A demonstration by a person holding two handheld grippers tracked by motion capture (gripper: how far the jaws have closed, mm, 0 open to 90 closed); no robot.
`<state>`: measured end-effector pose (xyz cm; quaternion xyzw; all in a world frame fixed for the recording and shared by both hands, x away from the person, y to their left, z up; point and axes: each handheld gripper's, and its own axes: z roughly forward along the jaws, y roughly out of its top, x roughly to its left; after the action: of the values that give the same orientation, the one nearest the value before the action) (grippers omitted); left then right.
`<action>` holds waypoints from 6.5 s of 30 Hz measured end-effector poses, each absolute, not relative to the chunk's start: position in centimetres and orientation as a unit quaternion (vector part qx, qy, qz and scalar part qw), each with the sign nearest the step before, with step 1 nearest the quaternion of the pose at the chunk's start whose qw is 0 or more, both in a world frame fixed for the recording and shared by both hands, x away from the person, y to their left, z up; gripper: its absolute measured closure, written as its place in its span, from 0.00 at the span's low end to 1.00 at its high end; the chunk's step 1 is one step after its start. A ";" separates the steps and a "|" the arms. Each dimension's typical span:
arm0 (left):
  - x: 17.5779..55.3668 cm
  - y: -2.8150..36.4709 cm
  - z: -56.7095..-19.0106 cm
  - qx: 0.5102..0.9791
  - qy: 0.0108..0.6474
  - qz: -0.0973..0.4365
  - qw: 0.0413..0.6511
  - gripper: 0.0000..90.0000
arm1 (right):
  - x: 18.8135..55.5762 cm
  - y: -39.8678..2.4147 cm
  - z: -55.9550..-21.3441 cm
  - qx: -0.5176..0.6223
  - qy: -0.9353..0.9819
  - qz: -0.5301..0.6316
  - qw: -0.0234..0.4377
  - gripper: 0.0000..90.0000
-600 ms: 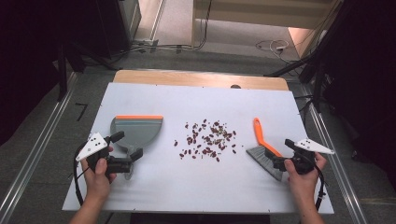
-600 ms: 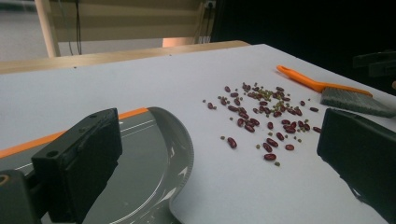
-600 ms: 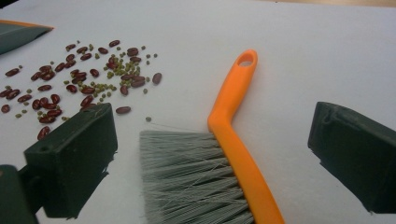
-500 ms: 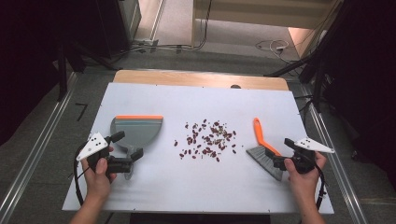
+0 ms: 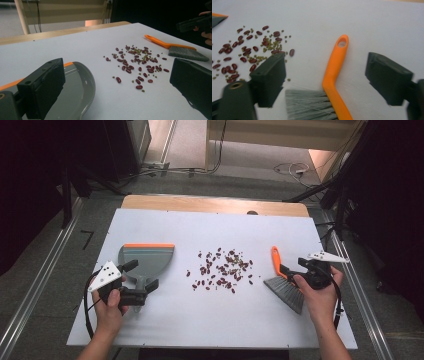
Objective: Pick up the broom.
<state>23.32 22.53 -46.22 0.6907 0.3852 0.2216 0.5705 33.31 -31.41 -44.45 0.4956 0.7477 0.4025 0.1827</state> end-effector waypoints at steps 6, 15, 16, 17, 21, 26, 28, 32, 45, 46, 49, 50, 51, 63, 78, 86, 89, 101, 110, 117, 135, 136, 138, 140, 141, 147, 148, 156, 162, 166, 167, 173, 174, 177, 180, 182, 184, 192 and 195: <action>23.5 22.3 -46.3 0.691 0.387 0.217 0.571 0.01 | 35.3 -30.3 -44.1 0.513 0.755 0.374 0.166 0.39; 23.5 21.9 -46.4 0.696 0.382 0.214 0.568 0.01 | 36.6 -29.0 -45.9 0.514 0.792 0.289 0.157 0.51; 23.6 21.8 -46.4 0.698 0.381 0.213 0.568 0.01 | 36.6 -29.0 -46.1 0.515 0.793 0.286 0.153 0.52; 23.6 21.8 -46.4 0.698 0.381 0.213 0.568 0.01 | 36.7 -29.0 -46.2 0.516 0.795 0.279 0.151 0.52; 23.6 21.7 -46.4 0.700 0.379 0.213 0.566 0.01 | 36.8 -29.0 -46.8 0.517 0.800 0.273 0.133 0.54; 23.6 21.5 -46.4 0.701 0.378 0.213 0.566 0.01 | 36.9 -29.0 -47.2 0.520 0.807 0.250 0.127 0.56; 23.6 21.5 -46.4 0.701 0.377 0.212 0.567 0.01 | 36.9 -28.9 -47.5 0.518 0.810 0.242 0.126 0.57; 23.6 21.4 -46.4 0.704 0.376 0.212 0.564 0.01 | 37.0 -28.5 -48.0 0.518 0.815 0.227 0.127 0.59; 23.6 21.2 -46.4 0.705 0.372 0.213 0.566 0.01 | 37.4 -29.6 -48.3 0.547 0.784 0.274 0.100 0.52; 23.6 21.2 -46.4 0.705 0.372 0.213 0.565 0.01 | 37.4 -29.9 -48.2 0.546 0.781 0.282 0.108 0.54; 23.7 21.2 -46.4 0.704 0.373 0.213 0.566 0.01 | 37.2 -30.0 -47.5 0.540 0.777 0.301 0.117 0.54; 23.7 21.2 -46.4 0.704 0.374 0.213 0.565 0.01 | 37.1 -29.9 -47.3 0.538 0.776 0.304 0.127 0.54; 23.7 21.2 -46.4 0.704 0.374 0.212 0.565 0.01 | 37.0 -29.9 -47.2 0.535 0.775 0.308 0.133 0.54; 23.6 21.1 -46.3 0.704 0.372 0.214 0.566 0.01 | 37.2 -28.3 -48.4 0.528 0.804 0.223 0.155 0.69; 23.5 19.7 -45.1 0.700 0.357 0.210 0.581 0.01 | 35.5 -29.8 -47.9 0.528 0.755 0.319 0.223 0.75; 23.9 19.0 -44.4 0.698 0.353 0.214 0.585 0.01 | 33.3 -32.6 -45.7 0.521 0.685 0.446 0.246 0.76; 23.9 18.6 -44.0 0.699 0.347 0.218 0.587 0.01 | 32.8 -33.4 -45.5 0.512 0.670 0.476 0.249 0.76; 24.2 17.3 -43.4 0.696 0.337 0.217 0.595 0.01 | 31.3 -33.9 -43.7 0.479 0.638 0.544 0.260 0.77; 24.3 16.2 -42.8 0.693 0.324 0.215 0.607 0.01 | 30.3 -32.4 -41.6 0.450 0.632 0.576 0.259 0.77; 24.4 14.4 -42.6 0.697 0.311 0.213 0.611 0.01 | 29.5 -30.1 -40.5 0.424 0.636 0.595 0.248 0.77; 24.6 10.1 -42.6 0.709 0.299 0.185 0.612 0.01 | 28.2 -23.6 -39.3 0.361 0.659 0.625 0.210 0.77; 24.6 9.9 -42.7 0.709 0.300 0.184 0.611 0.02 | 28.2 -23.3 -39.2 0.359 0.659 0.626 0.212 0.77; 24.6 9.3 -42.9 0.711 0.298 0.174 0.612 0.02 | 28.1 -22.8 -39.2 0.355 0.660 0.629 0.209 0.77; 24.5 8.7 -42.9 0.711 0.296 0.166 0.615 0.03 | 27.8 -22.2 -39.2 0.351 0.661 0.630 0.208 0.77; 24.4 8.4 -42.9 0.712 0.293 0.163 0.617 0.03 | 27.7 -21.9 -39.2 0.347 0.664 0.629 0.207 0.77; 24.0 7.0 -42.7 0.714 0.291 0.129 0.623 0.07 | 27.0 -20.2 -39.3 0.335 0.668 0.634 0.198 0.77; 23.9 6.6 -42.8 0.716 0.293 0.120 0.622 0.08 | 26.9 -19.9 -39.4 0.333 0.669 0.635 0.195 0.77; 23.4 4.7 -43.1 0.726 0.310 0.135 0.598 0.27 | 25.9 -17.8 -39.8 0.317 0.680 0.634 0.186 0.77; 23.3 3.9 -43.5 0.738 0.314 0.119 0.586 0.42 | 25.1 -16.7 -39.7 0.305 0.681 0.642 0.177 0.77; 23.2 3.8 -43.7 0.738 0.314 0.116 0.586 0.54 | 24.7 -16.2 -39.6 0.300 0.681 0.644 0.176 0.77; 23.1 3.8 -43.7 0.736 0.313 0.119 0.588 0.57 | 24.6 -16.2 -39.6 0.300 0.681 0.644 0.176 0.77; 23.4 3.9 -43.9 0.737 0.334 0.108 0.578 0.74 | 24.4 -16.1 -39.8 0.310 0.674 0.648 0.171 0.77; 23.4 3.9 -43.9 0.737 0.334 0.108 0.578 0.76 | 24.3 -16.1 -39.8 0.313 0.674 0.646 0.175 0.77; 23.5 4.0 -44.0 0.738 0.331 0.105 0.578 0.87 | 24.2 -16.0 -40.0 0.314 0.674 0.643 0.181 0.77; 23.5 4.1 -44.0 0.740 0.329 0.103 0.578 0.92 | 24.3 -15.9 -40.0 0.313 0.675 0.643 0.181 0.76; 23.6 4.3 -43.9 0.748 0.321 0.108 0.570 0.94 | 24.2 -15.8 -40.1 0.313 0.675 0.643 0.183 0.76; 23.6 4.5 -43.7 0.756 0.317 0.108 0.563 0.95 | 24.3 -15.8 -40.2 0.311 0.678 0.642 0.179 0.76; 24.2 6.2 -43.2 0.752 0.306 0.099 0.575 0.96 | 25.0 -17.2 -39.9 0.265 0.680 0.673 0.121 0.49; 24.4 7.5 -42.7 0.755 0.280 0.090 0.587 0.96 | 25.8 -18.4 -39.5 0.243 0.692 0.673 0.094 0.43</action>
<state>24.44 7.46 -42.73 0.7546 0.2796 0.0902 0.5868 25.81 -18.38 -39.52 0.2431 0.6924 0.6727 0.0945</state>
